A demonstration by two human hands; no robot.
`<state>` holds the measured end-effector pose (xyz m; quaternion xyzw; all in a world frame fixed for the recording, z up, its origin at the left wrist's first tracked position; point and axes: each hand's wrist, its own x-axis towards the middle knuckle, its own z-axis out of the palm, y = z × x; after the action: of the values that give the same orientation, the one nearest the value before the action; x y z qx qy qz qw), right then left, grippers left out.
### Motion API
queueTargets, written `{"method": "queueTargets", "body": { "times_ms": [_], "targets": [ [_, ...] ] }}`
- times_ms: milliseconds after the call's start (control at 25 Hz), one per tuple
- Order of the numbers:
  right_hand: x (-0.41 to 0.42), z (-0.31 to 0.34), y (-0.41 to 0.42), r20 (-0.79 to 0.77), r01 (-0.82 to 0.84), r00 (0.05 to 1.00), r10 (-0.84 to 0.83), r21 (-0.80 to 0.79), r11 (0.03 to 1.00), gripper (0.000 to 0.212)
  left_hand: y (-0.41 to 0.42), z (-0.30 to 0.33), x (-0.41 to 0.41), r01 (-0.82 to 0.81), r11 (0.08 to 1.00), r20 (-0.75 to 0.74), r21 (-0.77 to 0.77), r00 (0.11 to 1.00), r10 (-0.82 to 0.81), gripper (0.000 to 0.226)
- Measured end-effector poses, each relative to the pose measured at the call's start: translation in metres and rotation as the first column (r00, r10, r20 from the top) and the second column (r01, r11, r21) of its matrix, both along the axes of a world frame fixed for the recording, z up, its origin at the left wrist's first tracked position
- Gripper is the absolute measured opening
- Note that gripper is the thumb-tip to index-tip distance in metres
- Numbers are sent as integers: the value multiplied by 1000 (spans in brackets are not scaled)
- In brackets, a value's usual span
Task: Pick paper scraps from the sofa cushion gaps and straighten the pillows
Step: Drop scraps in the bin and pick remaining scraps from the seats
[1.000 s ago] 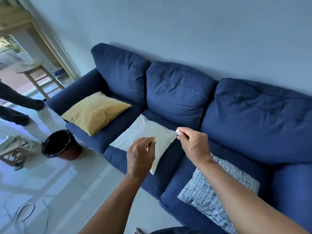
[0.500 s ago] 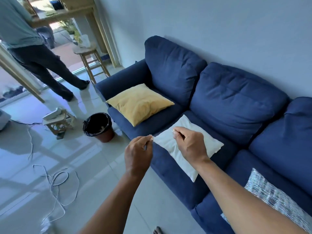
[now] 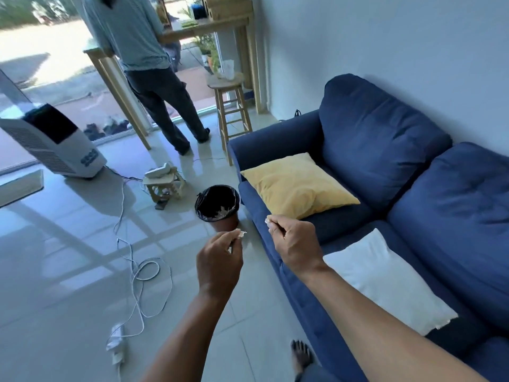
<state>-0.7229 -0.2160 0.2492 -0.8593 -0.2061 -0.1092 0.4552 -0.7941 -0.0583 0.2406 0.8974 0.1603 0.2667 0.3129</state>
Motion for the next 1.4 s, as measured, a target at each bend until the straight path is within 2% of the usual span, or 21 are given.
{"method": "queueTargets", "body": {
  "times_ms": [360,640,1400],
  "targets": [
    [121,24,77,81,-177,980,180,-43,983,19,55,21,93,-198,980,26,18,980,198,12],
    [188,8,134,36,-256,965,258,-60,965,22,106,12,146,-300,954,12,-11,954,300,17],
    [331,2,346,19,-179,983,183,-126,976,14,326,4,305,-214,977,-40,22,976,215,7]
  ]
}}
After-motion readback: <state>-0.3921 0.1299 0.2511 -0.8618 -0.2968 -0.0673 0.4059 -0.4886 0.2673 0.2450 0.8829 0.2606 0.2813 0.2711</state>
